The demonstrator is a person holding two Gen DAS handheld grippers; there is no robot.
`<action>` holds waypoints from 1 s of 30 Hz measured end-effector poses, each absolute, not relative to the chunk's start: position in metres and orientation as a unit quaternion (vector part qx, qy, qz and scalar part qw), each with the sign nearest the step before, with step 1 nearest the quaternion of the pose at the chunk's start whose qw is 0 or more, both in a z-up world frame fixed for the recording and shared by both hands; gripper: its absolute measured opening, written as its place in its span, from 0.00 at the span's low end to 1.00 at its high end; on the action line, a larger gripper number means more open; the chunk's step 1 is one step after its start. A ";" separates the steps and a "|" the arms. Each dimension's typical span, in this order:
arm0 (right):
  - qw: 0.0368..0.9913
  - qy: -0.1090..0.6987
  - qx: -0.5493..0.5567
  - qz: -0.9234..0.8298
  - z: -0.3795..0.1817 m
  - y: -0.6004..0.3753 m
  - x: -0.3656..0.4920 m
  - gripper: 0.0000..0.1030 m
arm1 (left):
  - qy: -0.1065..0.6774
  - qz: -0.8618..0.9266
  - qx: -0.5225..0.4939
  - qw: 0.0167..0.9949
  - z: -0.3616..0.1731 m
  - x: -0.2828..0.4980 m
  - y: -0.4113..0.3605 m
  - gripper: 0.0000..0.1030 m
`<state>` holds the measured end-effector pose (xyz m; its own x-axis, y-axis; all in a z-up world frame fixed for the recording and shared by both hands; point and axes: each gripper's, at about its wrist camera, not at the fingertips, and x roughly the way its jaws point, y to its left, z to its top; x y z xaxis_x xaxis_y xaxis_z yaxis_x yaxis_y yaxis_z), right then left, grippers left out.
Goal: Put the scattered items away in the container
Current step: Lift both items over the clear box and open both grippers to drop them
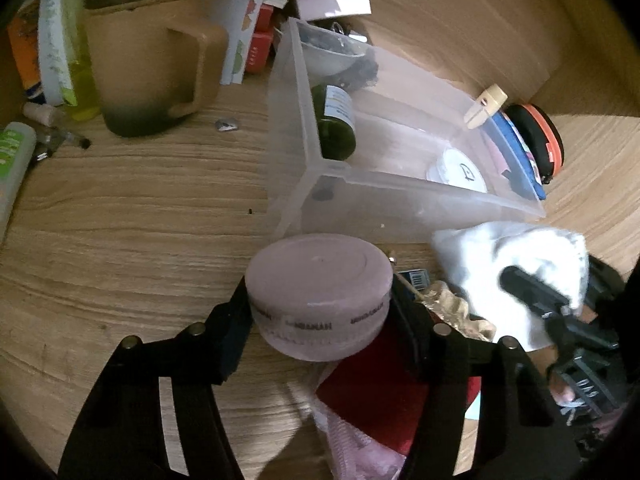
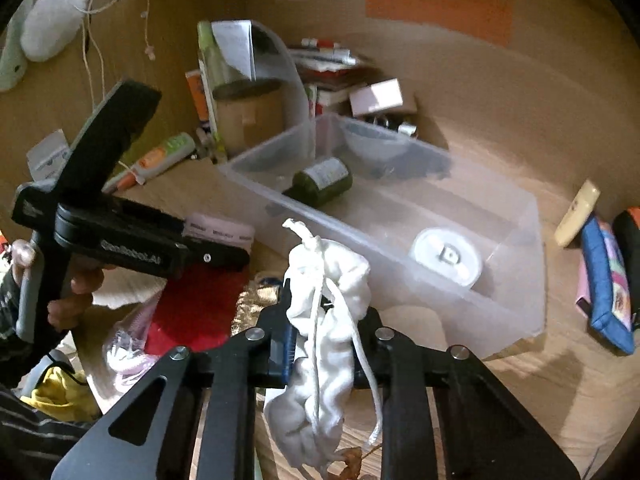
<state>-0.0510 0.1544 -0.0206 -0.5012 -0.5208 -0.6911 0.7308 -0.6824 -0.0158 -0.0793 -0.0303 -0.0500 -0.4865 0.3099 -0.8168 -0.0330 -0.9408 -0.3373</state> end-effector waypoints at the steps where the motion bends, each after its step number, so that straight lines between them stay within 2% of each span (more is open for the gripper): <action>1: 0.369 0.152 0.335 -0.853 -0.017 0.156 -0.050 0.17 | -0.134 0.855 -0.493 0.094 -0.049 -0.078 -0.030 0.60; 8: 0.381 0.120 0.311 -0.862 0.005 0.168 -0.047 0.17 | -0.097 0.881 -0.458 0.071 -0.033 -0.062 -0.025 0.60; 22: 0.355 0.073 0.259 -0.895 0.045 0.193 -0.061 0.17 | -0.070 0.912 -0.398 0.075 0.012 -0.050 -0.017 0.60; 30: 0.325 0.037 0.250 -0.912 0.056 0.205 -0.092 0.17 | -0.102 0.906 -0.388 0.133 0.038 -0.061 -0.013 0.60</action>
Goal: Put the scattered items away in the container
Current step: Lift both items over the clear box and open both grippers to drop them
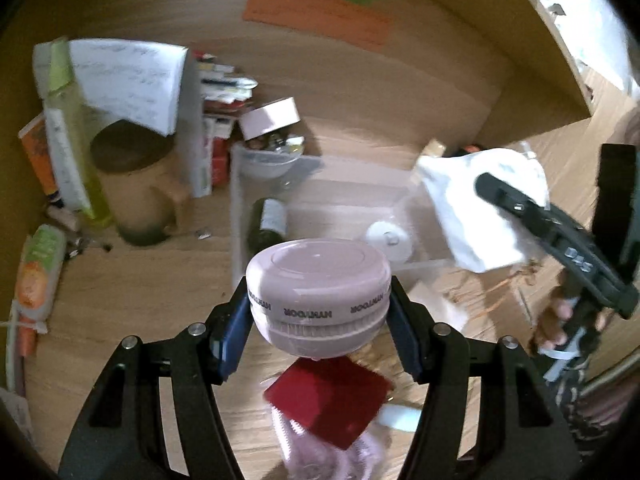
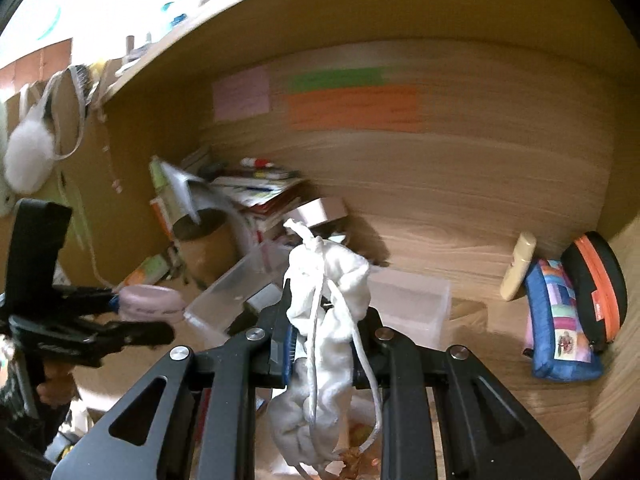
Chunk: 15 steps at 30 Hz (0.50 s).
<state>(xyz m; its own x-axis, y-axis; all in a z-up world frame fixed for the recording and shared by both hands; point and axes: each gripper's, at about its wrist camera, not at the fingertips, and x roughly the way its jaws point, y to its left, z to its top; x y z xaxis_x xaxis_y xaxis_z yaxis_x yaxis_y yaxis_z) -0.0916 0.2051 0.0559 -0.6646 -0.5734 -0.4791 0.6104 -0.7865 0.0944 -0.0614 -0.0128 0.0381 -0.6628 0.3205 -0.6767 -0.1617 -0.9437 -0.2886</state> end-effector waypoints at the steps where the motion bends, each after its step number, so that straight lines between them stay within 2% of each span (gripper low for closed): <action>1: 0.321 0.033 0.250 -0.913 0.056 0.206 -0.095 0.17 | -0.097 0.908 -0.386 0.132 0.041 -0.062 -0.011 0.60; 6: 0.308 0.020 0.250 -0.918 0.059 0.209 -0.111 0.17 | -0.054 0.924 -0.363 0.107 0.051 -0.077 0.002 0.60; 15: 0.322 0.031 0.258 -0.911 0.051 0.196 -0.123 0.17 | -0.056 0.924 -0.361 0.112 0.050 -0.101 0.012 0.60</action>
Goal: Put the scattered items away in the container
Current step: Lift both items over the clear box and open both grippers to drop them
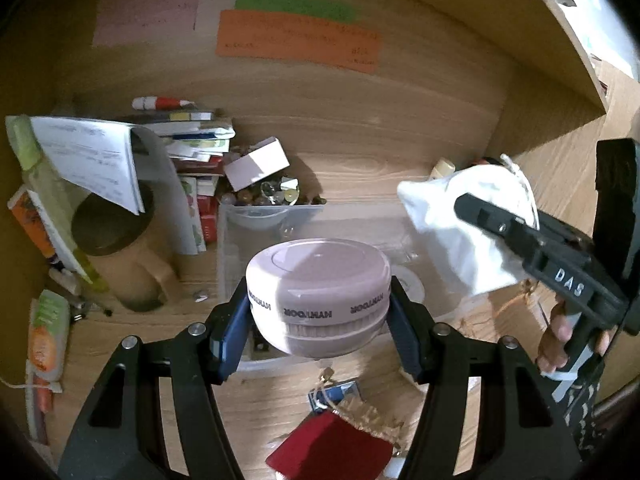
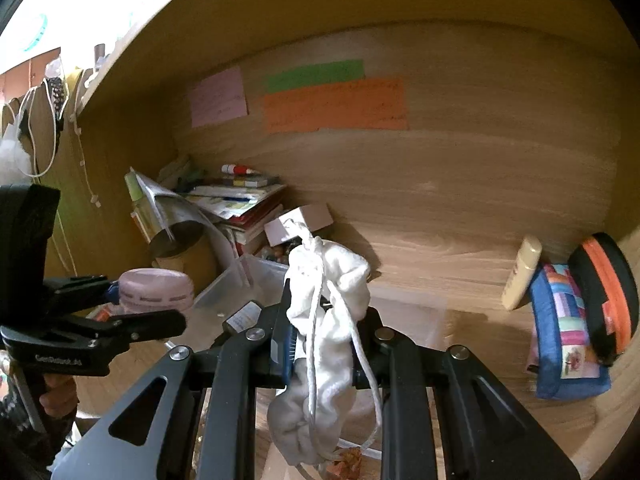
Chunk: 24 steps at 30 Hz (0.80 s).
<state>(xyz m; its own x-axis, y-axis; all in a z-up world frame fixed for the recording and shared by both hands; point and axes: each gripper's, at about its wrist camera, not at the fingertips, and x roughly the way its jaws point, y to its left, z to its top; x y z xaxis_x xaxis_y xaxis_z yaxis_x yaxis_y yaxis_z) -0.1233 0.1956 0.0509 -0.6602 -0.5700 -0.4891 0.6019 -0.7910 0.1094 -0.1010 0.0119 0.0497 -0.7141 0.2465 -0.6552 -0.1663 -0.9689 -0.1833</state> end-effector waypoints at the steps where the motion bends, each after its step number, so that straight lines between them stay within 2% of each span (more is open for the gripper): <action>1: 0.321 0.033 0.260 -0.910 0.049 0.194 -0.125 0.17 | -0.055 0.924 -0.363 0.111 0.049 -0.104 0.013 0.60; 9: 0.329 0.010 0.307 -0.893 0.021 0.196 -0.150 0.17 | -0.045 0.918 -0.380 0.106 0.033 -0.128 0.024 0.60; 24: 0.366 0.038 0.349 -0.862 -0.007 0.163 -0.149 0.17 | -0.048 0.898 -0.423 0.109 -0.009 -0.156 0.029 0.60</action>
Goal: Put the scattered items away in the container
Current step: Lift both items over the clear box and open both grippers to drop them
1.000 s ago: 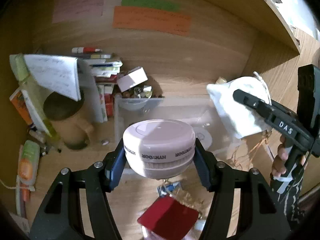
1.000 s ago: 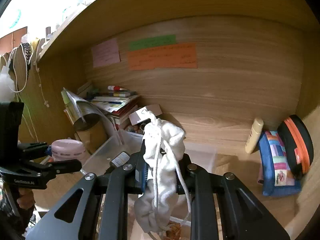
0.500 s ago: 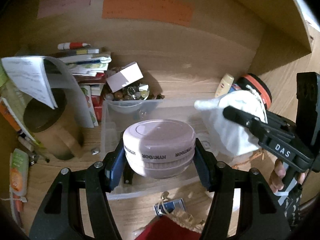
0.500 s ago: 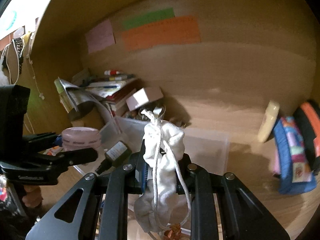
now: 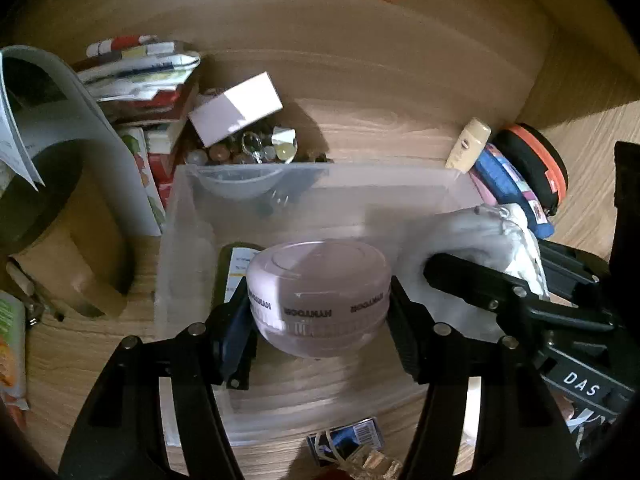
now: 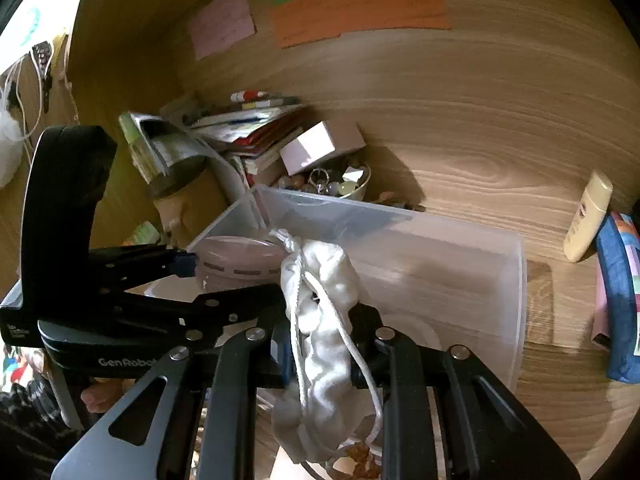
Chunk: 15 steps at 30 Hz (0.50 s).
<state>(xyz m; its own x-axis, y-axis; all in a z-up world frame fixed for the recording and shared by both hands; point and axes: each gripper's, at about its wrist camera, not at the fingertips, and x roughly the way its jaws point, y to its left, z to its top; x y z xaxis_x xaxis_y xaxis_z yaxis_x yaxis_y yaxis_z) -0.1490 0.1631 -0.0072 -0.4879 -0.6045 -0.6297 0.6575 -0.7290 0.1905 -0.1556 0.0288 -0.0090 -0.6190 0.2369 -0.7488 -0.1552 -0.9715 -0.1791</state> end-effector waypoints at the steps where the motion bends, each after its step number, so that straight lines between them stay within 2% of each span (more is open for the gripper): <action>1: 0.365 0.040 0.349 -0.862 -0.008 0.162 -0.148 0.17 | -0.044 0.899 -0.422 0.107 -0.010 -0.155 0.029 0.60; 10: 0.332 0.090 0.338 -0.876 -0.013 0.154 -0.145 0.18 | -0.030 0.905 -0.414 0.090 -0.007 -0.152 0.028 0.61; 15: 0.308 0.117 0.337 -0.882 -0.018 0.153 -0.144 0.40 | -0.039 0.908 -0.410 0.079 -0.004 -0.154 0.020 0.62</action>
